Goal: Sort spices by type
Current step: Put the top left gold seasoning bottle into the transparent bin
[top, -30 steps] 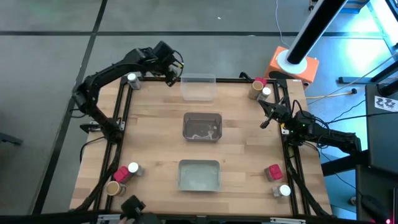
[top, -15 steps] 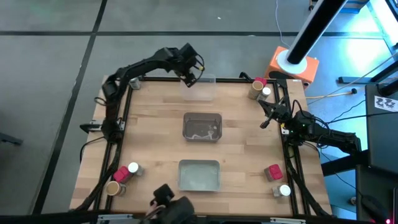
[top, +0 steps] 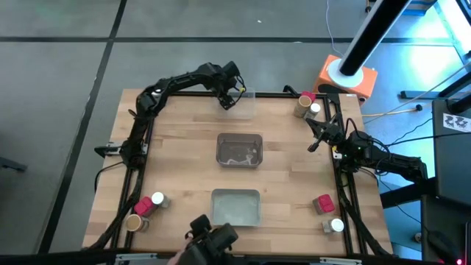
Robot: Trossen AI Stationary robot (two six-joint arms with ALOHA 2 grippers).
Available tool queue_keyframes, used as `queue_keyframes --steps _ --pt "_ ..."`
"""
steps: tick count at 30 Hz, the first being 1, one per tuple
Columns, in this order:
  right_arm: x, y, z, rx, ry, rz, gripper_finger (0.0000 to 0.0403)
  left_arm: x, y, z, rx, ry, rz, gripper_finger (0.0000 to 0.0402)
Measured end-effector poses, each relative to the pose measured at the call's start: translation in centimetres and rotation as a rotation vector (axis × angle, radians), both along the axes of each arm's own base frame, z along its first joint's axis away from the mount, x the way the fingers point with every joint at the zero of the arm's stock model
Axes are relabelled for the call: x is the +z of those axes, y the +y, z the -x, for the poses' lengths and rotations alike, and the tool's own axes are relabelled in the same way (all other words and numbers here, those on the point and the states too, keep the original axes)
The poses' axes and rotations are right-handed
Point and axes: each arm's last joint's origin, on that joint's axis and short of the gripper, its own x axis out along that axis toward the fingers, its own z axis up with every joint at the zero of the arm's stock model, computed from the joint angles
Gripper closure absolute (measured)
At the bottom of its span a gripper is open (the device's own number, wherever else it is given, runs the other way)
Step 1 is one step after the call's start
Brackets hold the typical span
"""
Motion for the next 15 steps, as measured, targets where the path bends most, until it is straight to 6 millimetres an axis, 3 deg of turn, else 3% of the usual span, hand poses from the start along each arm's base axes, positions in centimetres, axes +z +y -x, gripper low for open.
queue_keyframes --steps 15 --pt "-0.01 0.00 0.00 0.000 0.001 0.000 0.0396 0.04 -0.05 -0.02 0.029 -0.012 0.005 0.0111"
